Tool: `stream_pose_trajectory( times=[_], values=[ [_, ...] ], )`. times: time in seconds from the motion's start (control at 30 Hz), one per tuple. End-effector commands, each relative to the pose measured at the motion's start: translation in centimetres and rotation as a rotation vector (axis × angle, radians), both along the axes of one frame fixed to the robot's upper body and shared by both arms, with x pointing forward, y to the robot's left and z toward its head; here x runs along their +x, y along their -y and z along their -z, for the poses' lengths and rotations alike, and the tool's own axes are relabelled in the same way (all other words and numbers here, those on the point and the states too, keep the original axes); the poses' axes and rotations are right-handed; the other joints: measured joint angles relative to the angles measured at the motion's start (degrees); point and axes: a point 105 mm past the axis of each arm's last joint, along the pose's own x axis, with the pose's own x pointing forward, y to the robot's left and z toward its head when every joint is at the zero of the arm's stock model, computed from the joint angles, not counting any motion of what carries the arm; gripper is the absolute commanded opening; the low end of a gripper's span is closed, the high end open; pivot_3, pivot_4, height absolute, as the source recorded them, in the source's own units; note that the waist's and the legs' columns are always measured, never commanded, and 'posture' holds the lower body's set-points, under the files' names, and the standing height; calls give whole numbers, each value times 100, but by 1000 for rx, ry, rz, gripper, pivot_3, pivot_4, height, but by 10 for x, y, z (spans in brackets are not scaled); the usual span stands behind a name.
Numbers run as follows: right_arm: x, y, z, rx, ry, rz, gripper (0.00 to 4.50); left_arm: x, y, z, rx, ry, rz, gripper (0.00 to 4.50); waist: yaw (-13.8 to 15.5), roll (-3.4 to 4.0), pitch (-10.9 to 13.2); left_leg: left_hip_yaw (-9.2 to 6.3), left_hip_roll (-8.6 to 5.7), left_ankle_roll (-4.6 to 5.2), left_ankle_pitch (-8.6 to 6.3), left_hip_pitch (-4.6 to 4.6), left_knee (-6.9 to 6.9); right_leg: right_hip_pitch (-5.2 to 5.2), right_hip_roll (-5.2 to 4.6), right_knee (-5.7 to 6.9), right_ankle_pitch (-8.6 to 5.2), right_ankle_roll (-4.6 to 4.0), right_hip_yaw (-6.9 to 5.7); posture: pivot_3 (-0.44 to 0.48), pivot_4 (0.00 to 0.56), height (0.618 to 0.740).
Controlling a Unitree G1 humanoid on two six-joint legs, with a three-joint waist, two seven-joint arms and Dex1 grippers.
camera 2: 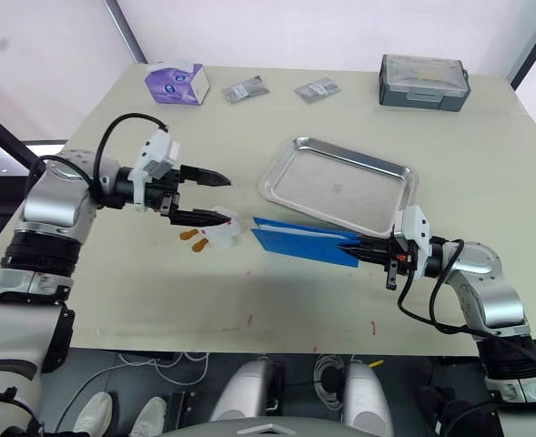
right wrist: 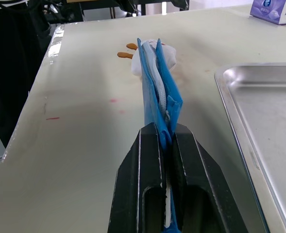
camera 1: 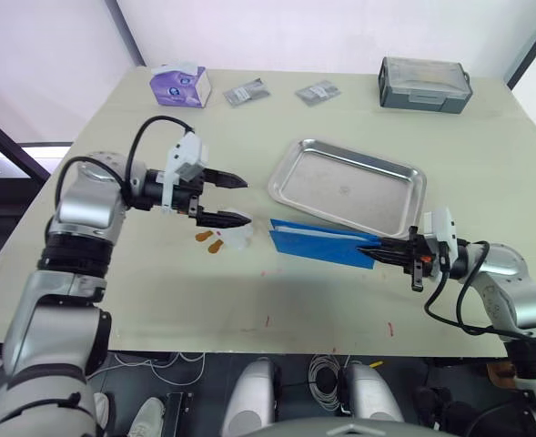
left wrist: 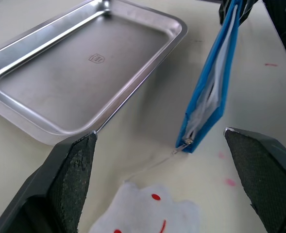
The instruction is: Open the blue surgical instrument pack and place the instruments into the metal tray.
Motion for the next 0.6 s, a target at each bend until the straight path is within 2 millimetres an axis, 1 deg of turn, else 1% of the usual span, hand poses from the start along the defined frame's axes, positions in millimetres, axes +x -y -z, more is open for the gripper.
stream_pose_trajectory(
  times=[0.03,0.17,0.3,0.43,0.6],
  values=[
    [-2,-2,-9,20,46,-16,0,5,9,1,-26,41,-5,4459,13,-2,1,0,0,0,0,0,0,0,0,0,0,0,0,0,150,727],
    [-3,-3,-8,20,45,-22,0,6,19,15,-20,35,25,4459,12,-3,1,2,-2,0,0,-3,4,0,-2,-1,0,0,1,0,150,727],
    [-3,-3,-8,17,44,-28,0,10,24,16,-61,19,23,4459,8,-2,1,1,-2,0,0,-3,3,0,-1,0,0,0,0,0,150,727],
    [-4,-3,-7,16,44,-31,0,7,27,21,-53,7,51,4459,10,-3,1,1,-2,0,0,-3,3,-1,-2,0,0,0,0,0,150,727],
    [-4,-5,-7,17,41,-44,0,3,39,30,-50,-6,117,4459,15,-3,1,1,-2,0,0,-3,3,0,-2,0,0,0,0,0,150,727]
  ],
)
